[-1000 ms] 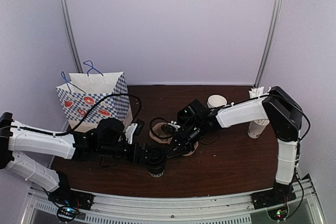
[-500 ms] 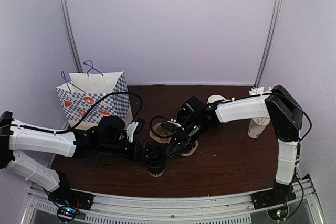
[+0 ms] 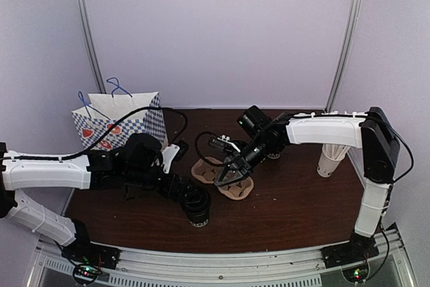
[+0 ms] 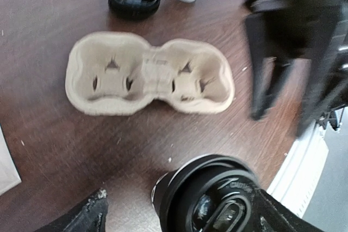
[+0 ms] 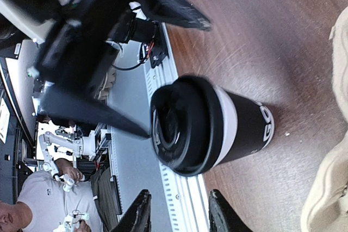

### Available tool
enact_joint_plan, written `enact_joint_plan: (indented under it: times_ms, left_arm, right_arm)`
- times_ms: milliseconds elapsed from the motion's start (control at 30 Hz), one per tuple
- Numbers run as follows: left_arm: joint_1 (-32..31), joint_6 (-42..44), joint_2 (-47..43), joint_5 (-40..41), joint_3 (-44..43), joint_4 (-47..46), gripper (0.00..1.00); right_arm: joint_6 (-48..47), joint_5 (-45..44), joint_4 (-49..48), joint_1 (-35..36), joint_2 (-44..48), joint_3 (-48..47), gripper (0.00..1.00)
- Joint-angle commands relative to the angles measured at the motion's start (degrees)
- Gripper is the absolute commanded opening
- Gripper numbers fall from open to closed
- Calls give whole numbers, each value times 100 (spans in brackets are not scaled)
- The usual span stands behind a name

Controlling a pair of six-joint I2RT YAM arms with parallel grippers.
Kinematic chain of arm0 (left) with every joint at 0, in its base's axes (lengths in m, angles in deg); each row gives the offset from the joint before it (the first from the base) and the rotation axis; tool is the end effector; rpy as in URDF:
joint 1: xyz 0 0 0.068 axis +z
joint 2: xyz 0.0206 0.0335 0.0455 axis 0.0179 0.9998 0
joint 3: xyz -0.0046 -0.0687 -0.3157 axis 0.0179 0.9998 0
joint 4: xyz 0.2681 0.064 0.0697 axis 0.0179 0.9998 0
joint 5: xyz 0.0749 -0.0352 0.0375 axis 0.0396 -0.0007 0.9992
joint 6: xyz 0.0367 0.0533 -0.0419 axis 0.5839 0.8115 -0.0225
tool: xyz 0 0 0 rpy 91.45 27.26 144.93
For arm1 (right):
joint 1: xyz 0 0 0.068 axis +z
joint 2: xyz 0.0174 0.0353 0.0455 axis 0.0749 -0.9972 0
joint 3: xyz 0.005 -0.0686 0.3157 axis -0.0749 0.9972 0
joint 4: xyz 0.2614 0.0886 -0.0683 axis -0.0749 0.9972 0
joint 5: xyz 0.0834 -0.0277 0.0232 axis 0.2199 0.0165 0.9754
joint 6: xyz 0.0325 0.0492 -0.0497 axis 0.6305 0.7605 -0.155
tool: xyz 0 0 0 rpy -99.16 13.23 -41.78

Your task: Pack the takeout coffee

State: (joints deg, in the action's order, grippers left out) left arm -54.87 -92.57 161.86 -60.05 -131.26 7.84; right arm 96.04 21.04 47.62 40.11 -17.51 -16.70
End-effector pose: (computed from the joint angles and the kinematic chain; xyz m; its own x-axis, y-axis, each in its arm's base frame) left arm 0.1614 -0.2480 0.2478 -0.7634 0.1933 -0.6164 0.5400 0.7147 -0.4446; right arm 0.2648 0.3435 0.2547 -0.7223 -0.6072 -0.3309 -0.4746 0.0873 0.8759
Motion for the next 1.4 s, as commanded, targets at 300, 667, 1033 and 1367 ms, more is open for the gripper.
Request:
enact_joint_plan:
  times_ms: [300,667,1033,1367]
  left_arm:
    - [-54,-1046,-868,30,47,1081,91]
    - [-369,-1474,-360,13,270,715,90]
    - [136,-337,-183,-197,109,989,89]
    - [542,499,319,-1022,-132,531,88]
  right_arm:
    - [-480,333,529,-16,-799,-651,34]
    - [-409,560,443,92,-1123,-794,37]
    - [-500,742,329,329,-884,-474,35]
    - [-400,1091,85,569,-663,-207,35]
